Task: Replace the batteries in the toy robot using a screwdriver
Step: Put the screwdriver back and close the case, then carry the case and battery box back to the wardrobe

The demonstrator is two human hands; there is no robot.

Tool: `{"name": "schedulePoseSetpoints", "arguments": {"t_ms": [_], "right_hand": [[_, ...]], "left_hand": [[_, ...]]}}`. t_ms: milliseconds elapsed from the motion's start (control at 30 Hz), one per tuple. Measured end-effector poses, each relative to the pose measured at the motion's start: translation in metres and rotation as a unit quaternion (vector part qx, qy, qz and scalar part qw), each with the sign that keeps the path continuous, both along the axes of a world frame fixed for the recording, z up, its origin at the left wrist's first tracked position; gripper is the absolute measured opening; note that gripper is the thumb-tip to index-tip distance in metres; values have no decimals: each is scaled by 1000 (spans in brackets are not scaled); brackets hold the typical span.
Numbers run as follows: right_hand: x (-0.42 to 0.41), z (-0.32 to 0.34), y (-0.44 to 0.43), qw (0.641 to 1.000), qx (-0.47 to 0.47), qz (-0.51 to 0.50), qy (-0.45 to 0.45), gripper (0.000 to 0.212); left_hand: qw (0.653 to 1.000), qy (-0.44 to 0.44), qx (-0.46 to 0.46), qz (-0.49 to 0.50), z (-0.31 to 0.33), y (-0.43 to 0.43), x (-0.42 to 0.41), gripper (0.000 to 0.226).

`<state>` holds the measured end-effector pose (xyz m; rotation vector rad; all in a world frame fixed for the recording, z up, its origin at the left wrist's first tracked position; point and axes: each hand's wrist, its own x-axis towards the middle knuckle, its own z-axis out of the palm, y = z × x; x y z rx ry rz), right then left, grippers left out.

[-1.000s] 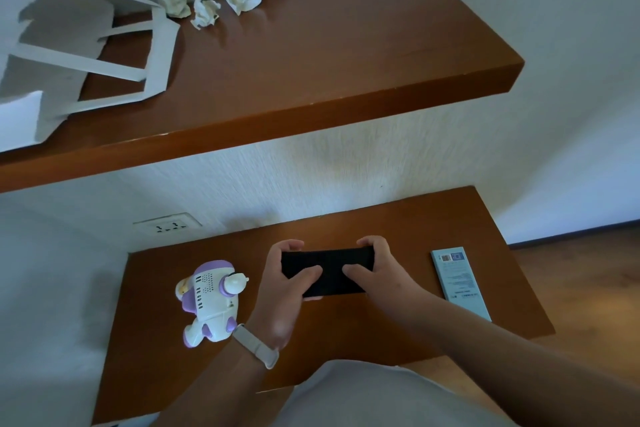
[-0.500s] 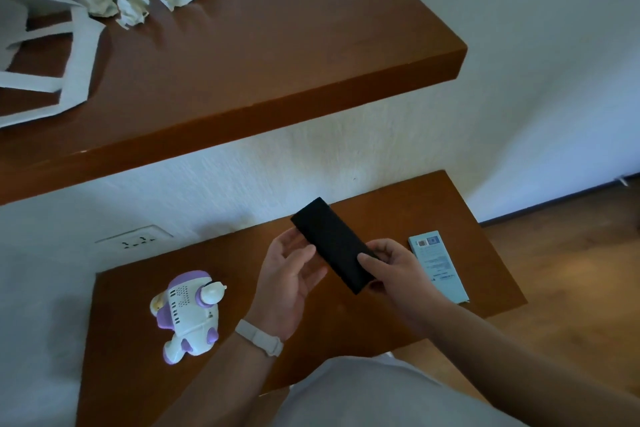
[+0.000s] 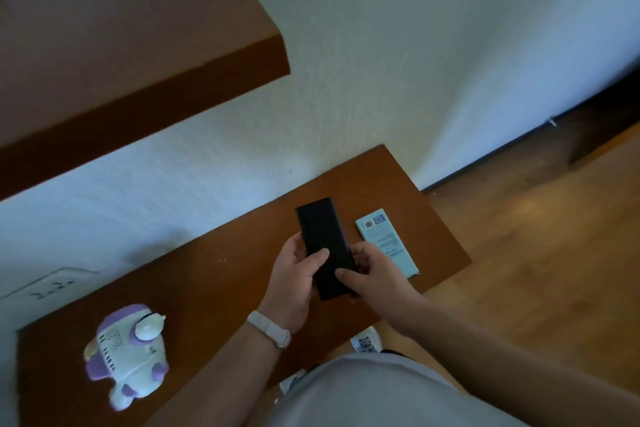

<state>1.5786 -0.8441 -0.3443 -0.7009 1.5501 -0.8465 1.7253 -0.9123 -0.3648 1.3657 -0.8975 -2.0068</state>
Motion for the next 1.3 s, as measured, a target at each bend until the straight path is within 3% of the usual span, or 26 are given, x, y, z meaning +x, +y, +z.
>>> {"name": "schedulePoseSetpoints", "arguments": {"t_ms": [300,400,533,667,833,1167,1300], "right_hand": [[-54,-36,5,998,51,33,13,9],[-79,-56,2,992,64,31,107,14],[-105,-87,-3,951,92,57,288,38],[-110,-109,-9,914,144,123,360,80],[-95,-125,-16,883,156,157,413,99],[-71,-125,-23,879,156,84,443,81],[-67,-123,-24,909,174,54,376,70]], "left_hand": [[999,-34,29,4,-14,8,-35,39],[998,-42,39,34,-15,6,-38,36],[996,-41,48,60,-15,9,-39,36],[995,-50,59,66,-15,14,-38,35],[994,-65,70,57,-20,12,-32,38],[995,-56,81,20,-25,1,-20,40],[996,-57,72,5,-21,-2,-13,37]]}}
